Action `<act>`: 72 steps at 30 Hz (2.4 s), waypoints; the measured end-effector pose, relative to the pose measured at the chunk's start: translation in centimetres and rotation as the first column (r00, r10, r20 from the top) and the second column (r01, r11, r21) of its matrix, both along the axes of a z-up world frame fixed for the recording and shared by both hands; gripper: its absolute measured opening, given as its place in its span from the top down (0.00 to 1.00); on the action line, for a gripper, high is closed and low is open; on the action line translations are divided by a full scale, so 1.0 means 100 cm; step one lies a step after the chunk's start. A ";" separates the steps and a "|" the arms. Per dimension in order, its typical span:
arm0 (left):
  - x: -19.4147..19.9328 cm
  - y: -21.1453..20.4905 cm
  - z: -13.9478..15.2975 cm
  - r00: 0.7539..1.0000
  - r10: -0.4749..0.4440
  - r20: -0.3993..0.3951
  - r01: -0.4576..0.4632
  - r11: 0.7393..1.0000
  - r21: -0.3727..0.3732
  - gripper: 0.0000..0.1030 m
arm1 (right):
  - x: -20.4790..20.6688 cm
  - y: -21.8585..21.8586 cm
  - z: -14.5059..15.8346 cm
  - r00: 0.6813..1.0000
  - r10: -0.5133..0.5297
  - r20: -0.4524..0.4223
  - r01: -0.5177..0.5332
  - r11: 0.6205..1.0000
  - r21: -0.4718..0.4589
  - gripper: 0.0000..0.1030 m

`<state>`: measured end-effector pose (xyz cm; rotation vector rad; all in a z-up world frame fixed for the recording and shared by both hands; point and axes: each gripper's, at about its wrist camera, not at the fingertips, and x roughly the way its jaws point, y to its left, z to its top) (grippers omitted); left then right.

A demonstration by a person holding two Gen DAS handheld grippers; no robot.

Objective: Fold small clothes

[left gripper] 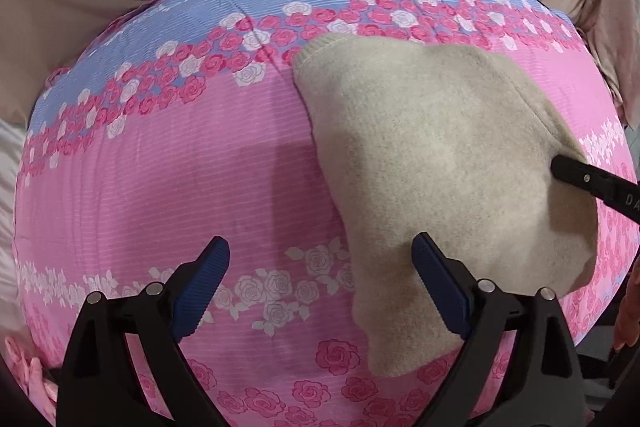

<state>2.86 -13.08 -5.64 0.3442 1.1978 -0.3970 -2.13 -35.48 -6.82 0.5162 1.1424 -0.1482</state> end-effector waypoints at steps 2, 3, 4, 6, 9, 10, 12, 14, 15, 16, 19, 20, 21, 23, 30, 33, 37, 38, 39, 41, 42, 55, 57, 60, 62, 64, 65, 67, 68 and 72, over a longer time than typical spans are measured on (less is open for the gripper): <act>0.001 0.000 -0.003 1.000 0.015 -0.004 -0.015 1.000 -0.003 0.12 | 0.005 0.000 -0.016 0.998 0.039 -0.047 -0.040 0.999 -0.019 0.82; 0.002 0.000 -0.004 1.000 0.019 -0.006 -0.019 1.000 0.001 0.12 | 0.005 0.001 -0.016 0.998 0.050 -0.046 -0.051 0.998 -0.021 0.81; 0.003 0.001 -0.005 1.000 0.025 -0.007 -0.025 1.000 0.005 0.11 | 0.006 0.001 -0.011 0.998 0.055 -0.040 -0.056 0.998 -0.016 0.77; 0.003 0.003 -0.006 0.999 0.035 -0.014 -0.036 0.999 -0.002 0.11 | 0.004 -0.001 0.003 0.999 0.048 -0.014 -0.048 0.999 -0.017 0.67; 0.008 0.017 -0.008 0.995 0.063 -0.075 -0.070 0.993 -0.094 0.09 | -0.005 -0.015 0.024 0.999 0.002 0.046 0.002 0.997 -0.081 0.37; 0.012 0.028 -0.013 0.985 0.087 -0.148 -0.113 0.978 -0.175 0.09 | -0.007 -0.021 0.026 0.999 -0.006 0.051 0.011 0.996 -0.092 0.32; 0.019 0.043 -0.024 0.956 0.127 -0.264 -0.200 0.941 -0.274 0.09 | -0.008 -0.034 0.016 1.000 -0.012 0.010 0.013 0.996 -0.083 0.28; 0.025 0.053 -0.040 0.919 0.156 -0.363 -0.282 0.902 -0.327 0.09 | -0.008 -0.042 0.001 0.999 -0.014 -0.038 0.013 0.999 -0.036 0.28; 0.027 0.053 -0.046 0.906 0.152 -0.395 -0.299 0.890 -0.345 0.09 | -0.010 -0.046 -0.008 0.999 -0.024 -0.049 0.024 1.000 0.002 0.28; 0.030 0.052 -0.052 0.896 0.150 -0.418 -0.312 0.882 -0.352 0.09 | -0.012 -0.050 -0.014 0.998 -0.038 -0.043 0.040 0.998 0.046 0.27; 0.036 0.046 -0.061 0.882 0.142 -0.449 -0.333 0.862 -0.382 0.08 | -0.012 -0.059 -0.028 0.996 -0.085 -0.036 0.089 0.985 0.145 0.22; 0.039 0.045 -0.065 0.877 0.140 -0.460 -0.340 0.857 -0.388 0.08 | -0.010 -0.061 -0.033 0.995 -0.092 -0.034 0.096 0.979 0.182 0.21; 0.041 0.043 -0.069 0.871 0.134 -0.472 -0.348 0.848 -0.400 0.08 | -0.009 -0.063 -0.037 0.995 -0.098 -0.033 0.102 0.972 0.211 0.21; 0.046 0.039 -0.077 0.855 0.130 -0.502 -0.371 0.830 -0.416 0.06 | -0.005 -0.068 -0.047 0.993 -0.111 -0.031 0.116 0.952 0.282 0.17; 0.056 0.016 -0.081 0.861 0.063 -0.504 -0.326 0.830 -0.453 0.41 | 0.002 -0.071 -0.060 0.993 -0.115 0.007 0.099 0.879 0.467 0.54; 0.053 0.004 -0.055 0.876 0.012 -0.481 -0.270 0.840 -0.470 0.51 | -0.001 -0.073 -0.031 0.993 -0.108 0.038 0.082 0.903 0.422 0.73; 0.049 -0.011 -0.034 0.872 -0.076 -0.484 -0.218 0.825 -0.521 0.50 | -0.014 -0.082 -0.001 0.992 -0.100 0.074 0.063 0.917 0.393 0.77; 0.049 -0.013 -0.036 0.870 -0.081 -0.486 -0.212 0.830 -0.517 0.49 | -0.016 -0.085 0.001 0.994 -0.084 0.069 0.054 0.930 0.363 0.71; 0.049 -0.017 -0.044 0.867 -0.067 -0.493 -0.215 0.843 -0.493 0.42 | -0.016 -0.089 -0.001 0.995 -0.080 0.057 0.055 0.937 0.345 0.65; 0.051 -0.017 -0.062 0.847 -0.009 -0.531 -0.263 0.862 -0.433 0.33 | -0.018 -0.096 -0.012 0.996 -0.092 0.021 0.081 0.947 0.310 0.50; 0.051 -0.017 -0.069 0.835 0.001 -0.550 -0.285 0.856 -0.431 0.26 | -0.018 -0.098 -0.018 0.996 -0.084 0.018 0.074 0.945 0.320 0.47; 0.056 -0.049 -0.077 0.840 -0.006 -0.542 -0.284 0.846 -0.450 0.45 | -0.022 -0.102 -0.055 0.989 -0.136 0.059 0.089 0.859 0.504 0.65; 0.055 -0.051 -0.060 0.852 -0.035 -0.523 -0.258 0.840 -0.477 0.52 | -0.026 -0.103 -0.033 0.985 -0.132 0.109 0.065 0.878 0.475 0.74; 0.051 -0.056 -0.020 0.876 -0.085 -0.475 -0.213 0.815 -0.538 0.55 | -0.030 -0.100 0.009 0.972 -0.127 0.197 0.031 0.902 0.430 0.77; 0.048 -0.059 0.010 0.899 -0.119 -0.421 -0.162 0.803 -0.573 0.55 | -0.034 -0.099 0.042 0.958 -0.119 0.259 0.007 0.918 0.396 0.78; 0.045 -0.058 0.042 0.920 -0.148 -0.364 -0.116 0.783 -0.611 0.55 | -0.039 -0.099 0.078 0.939 -0.112 0.325 -0.010 0.936 0.353 0.78; 0.042 -0.057 0.064 0.934 -0.166 -0.318 -0.079 0.771 -0.632 0.55 | -0.041 -0.099 0.094 0.928 -0.109 0.355 -0.019 0.941 0.338 0.78; 0.036 -0.057 0.107 0.955 -0.198 -0.220 0.002 0.748 -0.663 0.55 | -0.047 -0.097 0.131 0.900 -0.097 0.425 -0.039 0.953 0.301 0.78; 0.033 -0.055 0.127 0.963 -0.207 -0.174 0.037 0.738 -0.674 0.54 | -0.048 -0.095 0.147 0.885 -0.092 0.456 -0.048 0.957 0.286 0.77; 0.020 -0.039 0.196 0.972 -0.236 -0.019 0.157 0.704 -0.693 0.54 | -0.058 -0.083 0.213 0.821 -0.052 0.569 -0.084 0.974 0.210 0.77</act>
